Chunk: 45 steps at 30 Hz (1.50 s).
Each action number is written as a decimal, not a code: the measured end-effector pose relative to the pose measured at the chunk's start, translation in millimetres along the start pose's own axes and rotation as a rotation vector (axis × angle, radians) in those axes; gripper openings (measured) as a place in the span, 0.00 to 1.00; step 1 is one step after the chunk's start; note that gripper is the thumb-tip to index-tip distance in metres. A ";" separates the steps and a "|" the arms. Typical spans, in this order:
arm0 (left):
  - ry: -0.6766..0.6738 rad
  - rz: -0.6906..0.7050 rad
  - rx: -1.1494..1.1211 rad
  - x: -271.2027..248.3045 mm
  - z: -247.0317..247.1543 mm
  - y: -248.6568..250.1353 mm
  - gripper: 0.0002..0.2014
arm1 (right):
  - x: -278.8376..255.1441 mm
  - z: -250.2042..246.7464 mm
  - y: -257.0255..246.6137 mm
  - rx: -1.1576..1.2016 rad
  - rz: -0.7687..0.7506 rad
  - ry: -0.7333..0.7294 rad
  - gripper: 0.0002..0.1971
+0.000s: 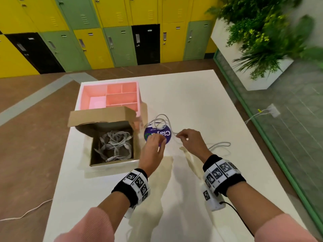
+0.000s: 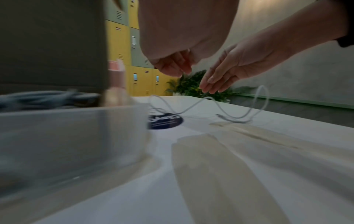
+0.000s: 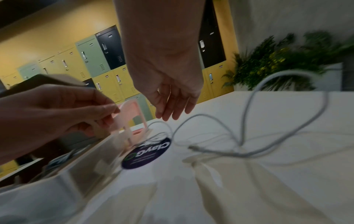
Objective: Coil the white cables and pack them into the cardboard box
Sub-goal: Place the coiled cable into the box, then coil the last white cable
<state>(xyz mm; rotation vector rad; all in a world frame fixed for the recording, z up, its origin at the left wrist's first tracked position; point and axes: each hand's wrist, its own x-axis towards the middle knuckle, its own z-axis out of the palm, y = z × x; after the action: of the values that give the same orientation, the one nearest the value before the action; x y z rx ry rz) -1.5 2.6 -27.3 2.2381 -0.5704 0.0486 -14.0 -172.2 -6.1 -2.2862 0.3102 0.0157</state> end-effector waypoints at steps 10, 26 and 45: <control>-0.313 0.048 -0.084 13.4 92.3 69.0 0.07 | -15.4 -107.5 78.6 -0.238 0.168 -0.155 0.16; -0.393 -0.082 -0.150 12.9 97.9 103.3 0.22 | -23.5 -116.5 49.6 0.285 0.028 -0.005 0.15; -0.040 -0.221 -0.813 45.2 -47.1 170.9 0.23 | -18.6 -146.6 -41.7 0.115 -0.376 0.107 0.06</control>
<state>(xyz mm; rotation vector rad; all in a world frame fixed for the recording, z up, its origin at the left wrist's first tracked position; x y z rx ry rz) -25.0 -78.3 135.1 1.4923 -0.2804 -0.2925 -35.5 -249.2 125.0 -2.2006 -0.0670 -0.3096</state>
